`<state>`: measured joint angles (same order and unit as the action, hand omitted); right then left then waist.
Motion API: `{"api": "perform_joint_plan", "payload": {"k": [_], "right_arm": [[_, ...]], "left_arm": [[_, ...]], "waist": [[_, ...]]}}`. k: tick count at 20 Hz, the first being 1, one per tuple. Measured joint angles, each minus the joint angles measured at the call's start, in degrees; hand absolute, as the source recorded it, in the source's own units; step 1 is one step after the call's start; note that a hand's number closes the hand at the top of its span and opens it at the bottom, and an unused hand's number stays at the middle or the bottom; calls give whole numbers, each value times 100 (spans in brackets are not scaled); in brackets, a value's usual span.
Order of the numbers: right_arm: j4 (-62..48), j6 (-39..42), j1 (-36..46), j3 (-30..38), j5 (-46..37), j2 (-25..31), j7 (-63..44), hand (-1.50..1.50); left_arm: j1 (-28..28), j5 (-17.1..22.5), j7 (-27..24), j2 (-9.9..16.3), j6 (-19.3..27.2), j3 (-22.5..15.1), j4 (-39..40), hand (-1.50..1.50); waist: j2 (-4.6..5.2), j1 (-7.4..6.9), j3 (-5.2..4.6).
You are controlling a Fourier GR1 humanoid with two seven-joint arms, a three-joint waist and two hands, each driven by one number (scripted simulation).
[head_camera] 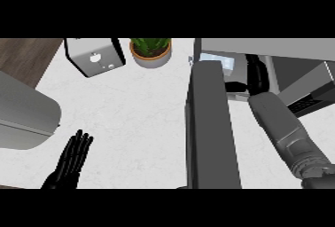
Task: Pick up the milk, place it into the microwave and close the microwave
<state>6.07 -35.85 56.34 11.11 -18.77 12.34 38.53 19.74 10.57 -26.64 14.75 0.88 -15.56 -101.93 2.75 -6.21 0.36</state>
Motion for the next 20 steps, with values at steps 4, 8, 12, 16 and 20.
{"api": "perform_joint_plan", "payload": {"k": [4,8,12,16,20], "right_arm": [[91,342,-216,238,245,-44,380,-150],[111,651,-407,472,477,-54,639,-150],[114,1025,-691,659,664,12,947,-150],[115,1325,-983,780,792,-19,1219,-150],[144,1820,-1308,836,893,-136,1524,-150]], "left_arm": [[-43,-28,50,-33,8,-42,-34,-150],[-35,-108,20,-61,-8,-140,-68,-150],[-138,-124,72,-58,-15,-101,-18,-150],[-200,-249,119,-185,53,-237,28,-150],[-325,-343,271,-299,136,-322,33,-150]], "waist": [[-37,93,-2],[-59,136,-4],[-83,211,-6],[-121,286,-11],[-162,372,-16]]}}
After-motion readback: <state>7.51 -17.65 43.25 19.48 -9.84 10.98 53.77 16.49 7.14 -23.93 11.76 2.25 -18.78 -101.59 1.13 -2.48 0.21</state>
